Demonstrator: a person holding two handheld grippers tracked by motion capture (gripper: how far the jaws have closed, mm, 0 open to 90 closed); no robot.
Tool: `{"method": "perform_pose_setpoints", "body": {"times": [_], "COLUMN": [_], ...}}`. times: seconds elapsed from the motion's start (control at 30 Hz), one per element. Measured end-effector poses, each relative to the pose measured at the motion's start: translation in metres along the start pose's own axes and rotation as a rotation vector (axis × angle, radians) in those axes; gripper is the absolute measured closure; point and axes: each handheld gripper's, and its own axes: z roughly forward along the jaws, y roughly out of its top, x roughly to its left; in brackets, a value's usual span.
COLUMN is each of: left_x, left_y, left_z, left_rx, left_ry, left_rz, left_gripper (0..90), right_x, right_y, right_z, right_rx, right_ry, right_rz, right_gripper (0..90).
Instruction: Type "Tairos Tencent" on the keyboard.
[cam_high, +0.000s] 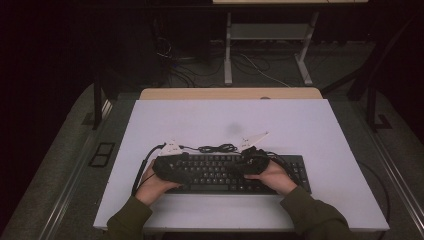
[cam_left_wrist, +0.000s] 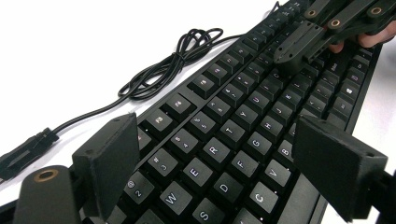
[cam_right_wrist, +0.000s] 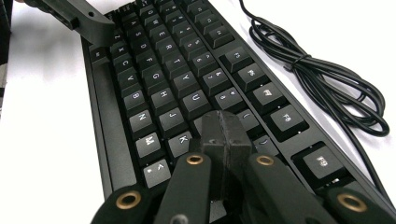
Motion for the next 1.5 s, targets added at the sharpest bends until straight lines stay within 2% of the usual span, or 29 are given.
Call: {"method": "perform_pose_setpoints", "body": {"times": [0.77,1.2,1.33,1.5], "left_x": [0.0,0.0,0.0,0.0], "left_y": [0.0,0.0,0.0,0.0], "left_z": [0.0,0.0,0.0,0.0], "left_rx": [0.002,-0.002,-0.002,-0.001], "left_ry": [0.004,0.004,0.004,0.003], "left_rz": [0.006,0.001,0.003,0.005], "left_gripper": [14.7,14.7,14.6,14.7], "right_x": [0.001,-0.002,-0.003,-0.003], "right_y": [-0.001,0.003,0.003,0.003], "right_z": [0.004,-0.011,-0.015,-0.018], "right_rx": [0.011,-0.047,-0.065,-0.091], "right_ry": [-0.007,-0.006,-0.009,-0.032], "right_rz": [-0.008,0.021,0.019,0.021], "right_gripper": [89.1,86.9,78.6,55.2]}}
